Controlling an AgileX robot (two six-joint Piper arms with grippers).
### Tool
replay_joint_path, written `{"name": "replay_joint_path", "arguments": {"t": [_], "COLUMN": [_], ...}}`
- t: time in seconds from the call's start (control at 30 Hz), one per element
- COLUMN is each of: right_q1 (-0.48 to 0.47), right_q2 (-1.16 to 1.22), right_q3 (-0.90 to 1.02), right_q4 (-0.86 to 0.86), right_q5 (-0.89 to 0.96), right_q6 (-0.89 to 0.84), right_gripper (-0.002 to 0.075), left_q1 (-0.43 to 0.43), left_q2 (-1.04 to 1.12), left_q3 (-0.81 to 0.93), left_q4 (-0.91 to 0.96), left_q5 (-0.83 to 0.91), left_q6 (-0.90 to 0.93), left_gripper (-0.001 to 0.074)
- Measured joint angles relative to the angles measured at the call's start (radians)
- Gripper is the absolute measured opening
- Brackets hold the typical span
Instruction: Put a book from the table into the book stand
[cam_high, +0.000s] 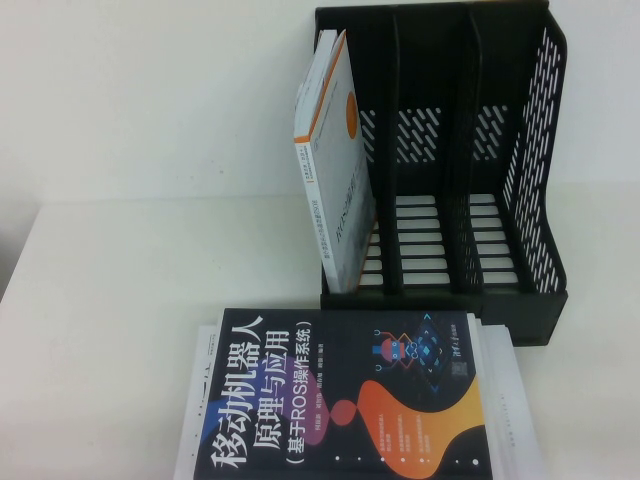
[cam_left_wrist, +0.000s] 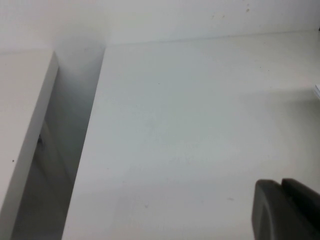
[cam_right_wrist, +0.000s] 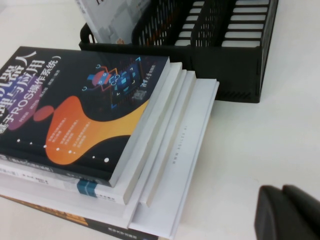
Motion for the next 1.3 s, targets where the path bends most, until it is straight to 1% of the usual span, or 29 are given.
{"name": "replay_joint_path", "arguments": {"t": [0.57, 0.7, 0.77, 0.87, 0.97, 1.03, 1.1, 1.17, 1.3], "right_q1": [0.0, -0.008, -0.039, -0.138, -0.251, -0.295, -0.32, -0.325, -0.327], "right_q2": [0.0, -0.031, -0.076, -0.152, -0.218, -0.228, -0.23, -0.23, -0.23], "right_q3": [0.0, 0.043, 0.09, 0.18, 0.288, 0.349, 0.37, 0.375, 0.371], "right_q4": [0.002, -0.107, -0.147, -0.203, -0.205, -0.206, -0.206, -0.204, -0.204], "right_q5": [0.0, -0.056, -0.104, -0.222, -0.351, -0.427, -0.412, -0.348, -0.322], "right_q6": [0.005, 0.104, 0.13, 0.155, 0.161, 0.161, 0.157, 0.142, 0.097], "right_gripper": [-0.0001, -0.0001, -0.0001, -0.0001, -0.0001, -0.0001, -0.0001, -0.0001, -0.0001], "left_q1": [0.0, 0.0, 0.0, 0.0, 0.0, 0.0, 0.0, 0.0, 0.0], "left_q2": [0.0, 0.0, 0.0, 0.0, 0.0, 0.0, 0.0, 0.0, 0.0], "left_q3": [0.0, 0.0, 0.0, 0.0, 0.0, 0.0, 0.0, 0.0, 0.0], "left_q4": [0.0, -0.004, -0.004, -0.004, -0.004, -0.006, -0.008, -0.008, -0.008], "left_q5": [0.0, 0.0, 0.0, 0.0, 0.0, 0.0, 0.0, 0.0, 0.0], "left_q6": [0.003, 0.004, 0.006, 0.006, 0.006, 0.006, 0.006, 0.006, 0.006], "left_gripper": [-0.0002, -0.0002, -0.0002, -0.0002, -0.0002, -0.0002, -0.0002, -0.0002, -0.0002]}}
